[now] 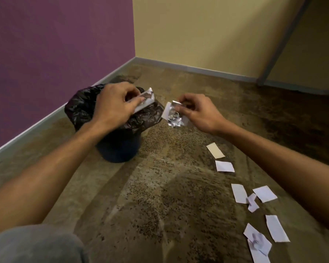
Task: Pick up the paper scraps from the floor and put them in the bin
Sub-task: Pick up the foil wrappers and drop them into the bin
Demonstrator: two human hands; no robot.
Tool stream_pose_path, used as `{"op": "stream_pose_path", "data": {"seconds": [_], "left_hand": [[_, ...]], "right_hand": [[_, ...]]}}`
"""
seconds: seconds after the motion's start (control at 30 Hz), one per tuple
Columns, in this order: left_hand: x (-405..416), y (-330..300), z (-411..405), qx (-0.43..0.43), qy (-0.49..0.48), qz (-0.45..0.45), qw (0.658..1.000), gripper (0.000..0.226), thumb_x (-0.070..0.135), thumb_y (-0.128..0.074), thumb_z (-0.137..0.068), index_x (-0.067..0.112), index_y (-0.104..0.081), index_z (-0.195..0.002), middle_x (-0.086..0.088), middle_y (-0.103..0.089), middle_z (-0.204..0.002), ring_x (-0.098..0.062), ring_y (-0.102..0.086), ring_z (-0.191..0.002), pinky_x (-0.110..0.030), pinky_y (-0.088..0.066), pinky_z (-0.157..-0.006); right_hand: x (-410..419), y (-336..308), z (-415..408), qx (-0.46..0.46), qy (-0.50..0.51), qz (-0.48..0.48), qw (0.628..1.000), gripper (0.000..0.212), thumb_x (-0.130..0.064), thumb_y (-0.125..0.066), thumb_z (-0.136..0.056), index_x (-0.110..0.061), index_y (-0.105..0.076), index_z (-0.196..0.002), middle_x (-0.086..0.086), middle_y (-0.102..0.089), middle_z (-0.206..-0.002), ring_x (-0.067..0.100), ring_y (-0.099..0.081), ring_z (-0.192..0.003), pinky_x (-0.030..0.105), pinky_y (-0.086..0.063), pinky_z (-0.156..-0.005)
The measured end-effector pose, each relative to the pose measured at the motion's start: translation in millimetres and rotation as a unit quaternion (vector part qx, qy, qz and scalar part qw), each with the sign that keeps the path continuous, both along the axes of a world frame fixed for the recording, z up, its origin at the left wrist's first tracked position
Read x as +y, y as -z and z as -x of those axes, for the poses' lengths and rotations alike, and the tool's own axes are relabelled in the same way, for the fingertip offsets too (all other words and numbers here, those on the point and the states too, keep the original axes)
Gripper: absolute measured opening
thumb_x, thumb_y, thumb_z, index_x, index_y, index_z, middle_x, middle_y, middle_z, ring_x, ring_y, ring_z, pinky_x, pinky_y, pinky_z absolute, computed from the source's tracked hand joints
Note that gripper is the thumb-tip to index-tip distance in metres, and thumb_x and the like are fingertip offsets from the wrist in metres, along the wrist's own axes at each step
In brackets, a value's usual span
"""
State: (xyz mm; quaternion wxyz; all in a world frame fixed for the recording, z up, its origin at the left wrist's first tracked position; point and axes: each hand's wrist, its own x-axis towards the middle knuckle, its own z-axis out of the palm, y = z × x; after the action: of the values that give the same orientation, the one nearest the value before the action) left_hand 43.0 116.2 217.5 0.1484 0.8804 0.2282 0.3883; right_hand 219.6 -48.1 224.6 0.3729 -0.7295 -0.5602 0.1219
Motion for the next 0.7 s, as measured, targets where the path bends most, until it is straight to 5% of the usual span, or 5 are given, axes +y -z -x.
{"op": "stream_pose_path", "data": {"seconds": [0.27, 0.47, 0.6, 0.7], "left_hand": [[57, -1, 31, 0.022, -0.100, 0.032, 0.994, 0.018, 0.032, -0.075, -0.081, 0.014, -0.074, -0.087, -0.004, -0.070, -0.076, -0.021, -0.064, -0.071, -0.041, -0.054, -0.069], [74, 19, 39, 0.044, -0.146, 0.077, 0.985, 0.022, 0.033, -0.077, -0.079, 0.018, -0.074, -0.096, 0.000, -0.071, -0.081, -0.020, -0.066, -0.077, -0.045, -0.056, -0.075], [72, 35, 42, 0.077, -0.171, 0.092, 0.978, 0.057, 0.040, -0.075, -0.078, 0.018, -0.060, -0.128, -0.002, -0.069, -0.113, -0.024, -0.064, -0.105, -0.044, -0.052, -0.091], [59, 46, 42, 0.088, -0.174, 0.060, 0.979, 0.060, 0.042, -0.069, -0.081, 0.016, -0.054, -0.134, -0.005, -0.065, -0.122, -0.028, -0.058, -0.115, -0.047, -0.045, -0.099]], "right_hand": [[81, -24, 27, -0.048, -0.017, -0.067, 0.996, 0.007, -0.019, -0.061, -0.094, -0.021, -0.055, -0.096, -0.011, -0.064, -0.100, 0.000, -0.062, -0.091, 0.004, -0.040, -0.066], [118, -4, 37, -0.109, -0.031, -0.029, 0.993, 0.019, -0.026, -0.063, -0.092, -0.017, -0.059, -0.107, -0.007, -0.068, -0.104, 0.007, -0.063, -0.094, 0.026, -0.051, -0.087], [126, 11, 38, -0.164, 0.017, 0.033, 0.986, 0.060, -0.045, -0.067, -0.086, -0.022, -0.045, -0.136, -0.002, -0.064, -0.128, 0.017, -0.061, -0.113, 0.043, -0.047, -0.100], [117, 21, 34, -0.155, 0.036, 0.031, 0.987, 0.063, -0.041, -0.068, -0.086, -0.021, -0.042, -0.139, -0.001, -0.063, -0.130, 0.019, -0.060, -0.117, 0.047, -0.047, -0.101]]}}
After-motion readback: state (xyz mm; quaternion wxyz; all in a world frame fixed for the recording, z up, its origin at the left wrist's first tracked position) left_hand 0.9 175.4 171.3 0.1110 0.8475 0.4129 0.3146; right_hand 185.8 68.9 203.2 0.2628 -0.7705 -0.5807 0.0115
